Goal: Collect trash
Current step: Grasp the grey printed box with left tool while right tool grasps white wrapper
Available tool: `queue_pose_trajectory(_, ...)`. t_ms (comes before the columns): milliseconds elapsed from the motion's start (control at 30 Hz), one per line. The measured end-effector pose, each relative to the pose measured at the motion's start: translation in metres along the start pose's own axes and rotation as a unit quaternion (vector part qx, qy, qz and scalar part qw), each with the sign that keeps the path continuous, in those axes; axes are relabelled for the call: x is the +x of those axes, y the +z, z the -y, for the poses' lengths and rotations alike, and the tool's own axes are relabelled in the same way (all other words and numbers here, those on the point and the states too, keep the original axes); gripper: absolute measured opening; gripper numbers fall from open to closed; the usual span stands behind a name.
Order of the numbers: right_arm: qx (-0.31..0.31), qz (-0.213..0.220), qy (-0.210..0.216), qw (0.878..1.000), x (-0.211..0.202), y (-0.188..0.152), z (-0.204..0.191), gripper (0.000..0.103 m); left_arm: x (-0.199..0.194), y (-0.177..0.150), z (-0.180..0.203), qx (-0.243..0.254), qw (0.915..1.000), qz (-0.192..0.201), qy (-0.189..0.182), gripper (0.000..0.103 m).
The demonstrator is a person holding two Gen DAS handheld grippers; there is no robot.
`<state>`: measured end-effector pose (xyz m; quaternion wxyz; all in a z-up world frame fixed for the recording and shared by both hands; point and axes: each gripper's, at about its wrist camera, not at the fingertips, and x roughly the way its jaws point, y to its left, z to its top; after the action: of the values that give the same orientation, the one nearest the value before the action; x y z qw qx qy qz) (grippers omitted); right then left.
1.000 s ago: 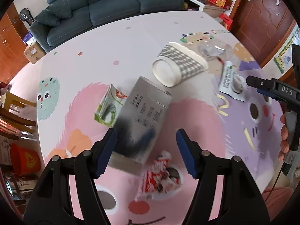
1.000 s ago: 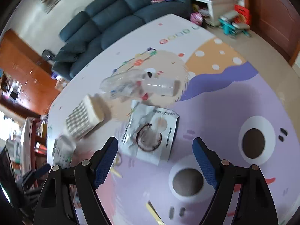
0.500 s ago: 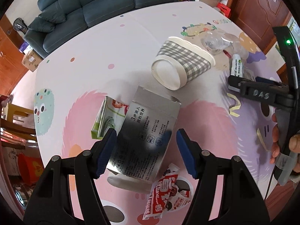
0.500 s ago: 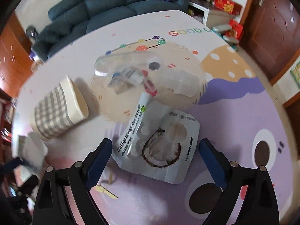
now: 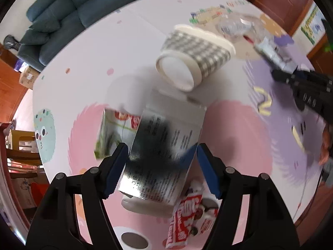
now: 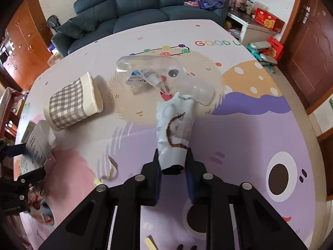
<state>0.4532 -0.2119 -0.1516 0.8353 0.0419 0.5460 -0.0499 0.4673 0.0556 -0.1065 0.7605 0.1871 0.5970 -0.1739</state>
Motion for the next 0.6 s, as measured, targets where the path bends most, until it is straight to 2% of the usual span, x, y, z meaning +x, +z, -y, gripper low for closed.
queue_pose_trajectory(167,-0.005,0.003,0.012,1.0,-0.005,-0.006,0.004,0.018,0.013,-0.005,-0.003,0.024,0.9993,-0.029,0.007,0.067)
queue_pose_trajectory(267,-0.004,0.004,0.018,1.0,-0.006,-0.007,0.007,0.015,0.013,-0.004,-0.008,0.003,0.9999,-0.015,0.007,0.066)
queue_pose_trajectory(300,-0.001,0.002,0.023,1.0,-0.006,-0.008,0.009,0.013,0.013,-0.004,-0.008,-0.003,0.9999,-0.009,0.004,0.061)
queue_pose_trajectory(467,0.028,-0.011,0.068,0.997,-0.011,-0.015,0.023,0.009,0.007,-0.013,-0.002,-0.021,0.9995,0.004,0.023,0.059)
queue_pose_trajectory(600,0.063,-0.001,0.129,0.99,-0.029,-0.032,0.039,0.008,-0.01,-0.024,0.002,-0.042,0.9982,0.025,0.035,0.059)
